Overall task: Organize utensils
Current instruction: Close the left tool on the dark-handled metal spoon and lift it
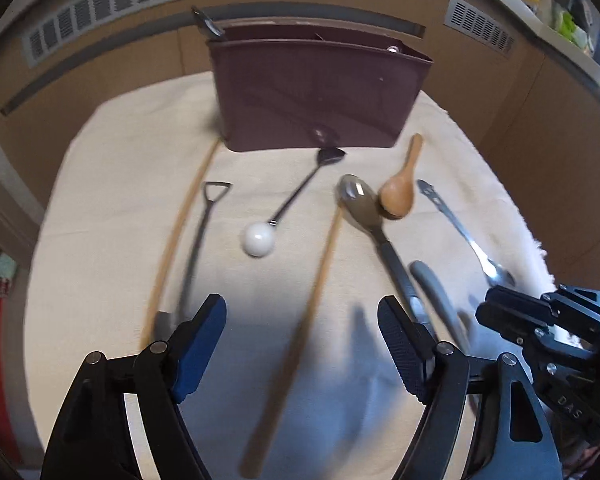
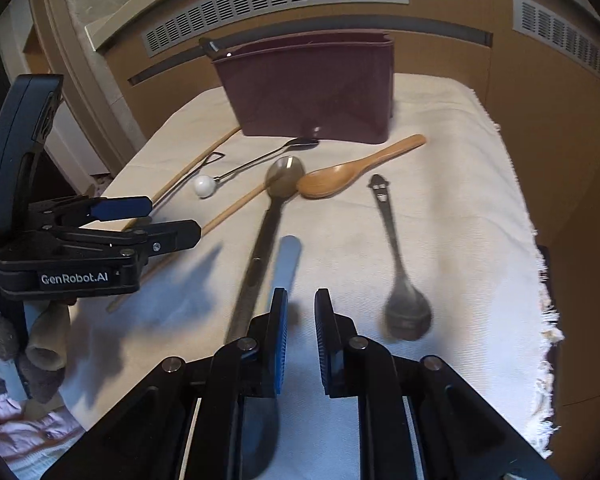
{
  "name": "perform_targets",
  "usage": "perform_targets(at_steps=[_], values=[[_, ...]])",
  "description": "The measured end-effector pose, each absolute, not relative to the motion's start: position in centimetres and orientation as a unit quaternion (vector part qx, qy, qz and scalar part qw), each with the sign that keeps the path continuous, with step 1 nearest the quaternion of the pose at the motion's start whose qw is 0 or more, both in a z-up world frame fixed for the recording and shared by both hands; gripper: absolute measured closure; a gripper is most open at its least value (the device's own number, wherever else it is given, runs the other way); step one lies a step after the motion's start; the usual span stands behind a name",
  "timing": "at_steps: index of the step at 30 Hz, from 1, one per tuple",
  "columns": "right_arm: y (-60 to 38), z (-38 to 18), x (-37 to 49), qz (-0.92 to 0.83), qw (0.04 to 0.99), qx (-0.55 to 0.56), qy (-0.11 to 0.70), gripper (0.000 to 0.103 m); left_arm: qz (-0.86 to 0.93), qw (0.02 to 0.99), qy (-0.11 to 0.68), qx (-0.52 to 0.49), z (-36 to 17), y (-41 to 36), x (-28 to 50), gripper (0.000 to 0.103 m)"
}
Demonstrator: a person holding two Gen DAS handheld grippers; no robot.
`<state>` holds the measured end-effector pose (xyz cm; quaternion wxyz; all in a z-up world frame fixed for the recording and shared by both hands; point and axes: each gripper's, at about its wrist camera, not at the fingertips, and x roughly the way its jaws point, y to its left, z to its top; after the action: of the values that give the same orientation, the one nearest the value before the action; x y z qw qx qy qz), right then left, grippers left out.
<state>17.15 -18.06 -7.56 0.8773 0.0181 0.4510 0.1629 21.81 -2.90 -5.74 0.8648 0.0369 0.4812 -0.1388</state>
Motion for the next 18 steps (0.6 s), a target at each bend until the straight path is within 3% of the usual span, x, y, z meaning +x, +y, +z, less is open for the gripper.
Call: perform_targets(at_steps=[7,18], values=[[-15.7,-9.1,19.2,0.146,0.864,0.0,0.481,0.089,-0.116,0.867,0.484,0.011,-5.8,-0.4,21.5,0.024],[-21.7,-6.8,18.5,0.077,0.901,0.031,0.426,0.092,-0.162,0.863,0.478,0.001,-4.3,-4.3,22.9,0.024]])
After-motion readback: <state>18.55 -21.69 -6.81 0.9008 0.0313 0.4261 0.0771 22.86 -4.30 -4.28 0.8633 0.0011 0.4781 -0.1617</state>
